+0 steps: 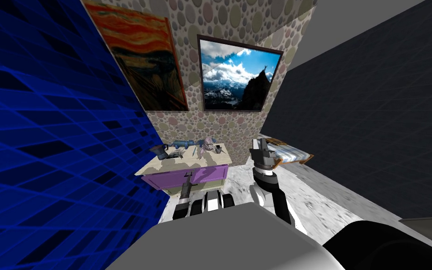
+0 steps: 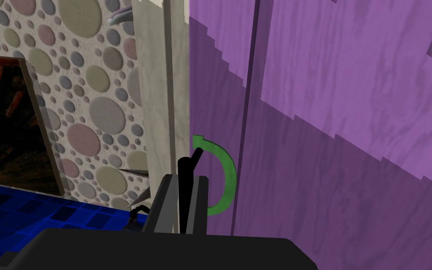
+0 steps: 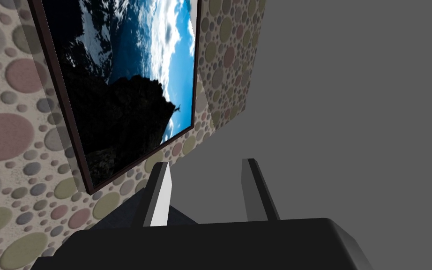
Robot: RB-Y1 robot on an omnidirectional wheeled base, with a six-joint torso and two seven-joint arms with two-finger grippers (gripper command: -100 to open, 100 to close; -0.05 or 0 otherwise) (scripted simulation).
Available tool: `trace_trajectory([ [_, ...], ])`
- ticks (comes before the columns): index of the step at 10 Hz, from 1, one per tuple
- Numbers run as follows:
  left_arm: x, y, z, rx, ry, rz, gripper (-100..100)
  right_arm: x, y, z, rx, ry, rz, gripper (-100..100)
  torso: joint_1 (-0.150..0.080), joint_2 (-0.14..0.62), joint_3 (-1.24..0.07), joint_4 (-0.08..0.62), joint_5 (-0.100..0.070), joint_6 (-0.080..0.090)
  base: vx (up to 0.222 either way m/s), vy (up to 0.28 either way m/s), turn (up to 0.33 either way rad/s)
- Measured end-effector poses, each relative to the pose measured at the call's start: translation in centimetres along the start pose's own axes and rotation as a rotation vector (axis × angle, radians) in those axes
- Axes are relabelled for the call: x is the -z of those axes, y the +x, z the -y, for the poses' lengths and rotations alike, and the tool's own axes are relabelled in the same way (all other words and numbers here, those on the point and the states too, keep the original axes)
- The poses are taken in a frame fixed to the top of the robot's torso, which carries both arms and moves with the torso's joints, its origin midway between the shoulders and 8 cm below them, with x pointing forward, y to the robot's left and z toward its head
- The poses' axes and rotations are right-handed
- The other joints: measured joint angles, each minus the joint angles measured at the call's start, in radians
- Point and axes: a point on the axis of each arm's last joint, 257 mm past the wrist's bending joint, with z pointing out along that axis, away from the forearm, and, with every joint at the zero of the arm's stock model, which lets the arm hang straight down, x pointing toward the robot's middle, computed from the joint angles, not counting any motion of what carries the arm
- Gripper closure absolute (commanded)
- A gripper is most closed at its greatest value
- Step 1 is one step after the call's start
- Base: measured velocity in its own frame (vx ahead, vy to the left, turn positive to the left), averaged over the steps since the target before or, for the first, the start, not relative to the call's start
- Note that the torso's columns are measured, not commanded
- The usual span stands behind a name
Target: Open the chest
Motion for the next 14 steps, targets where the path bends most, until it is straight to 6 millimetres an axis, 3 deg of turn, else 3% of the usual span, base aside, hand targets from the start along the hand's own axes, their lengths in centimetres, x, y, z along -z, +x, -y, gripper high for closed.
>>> trace_trajectory([
  [3,-1.2,0.2,-0.1,0.001,-0.012,-0.010,100,0.0,0.0,0.0,0.000,0.000,0.000,0,-0.001,-0.002,-0.002,0.003,-0.003,-0.001,-0.179,-0.007,0.029],
  [7,-1.1,0.4,-0.1,0.003,-0.016,-0.017,100,0.0,0.0,0.0,0.000,0.000,0.000,0,-0.002,0.000,-0.001,0.001,-0.001,0.000,-0.190,-0.009,0.030],
  [8,-1.0,0.4,0.0,0.002,-0.015,-0.018,-100,0.0,0.0,0.0,0.000,0.000,0.000,0,-0.003,-0.001,-0.001,0.003,-0.002,0.001,-0.134,-0.006,0.024],
  [14,-7.1,1.1,1.4,0.008,-0.011,-0.030,-100,0.0,0.0,0.0,0.000,0.000,0.000,0,0.000,-0.007,-0.004,-0.002,0.001,0.001,-0.079,0.005,0.025],
])
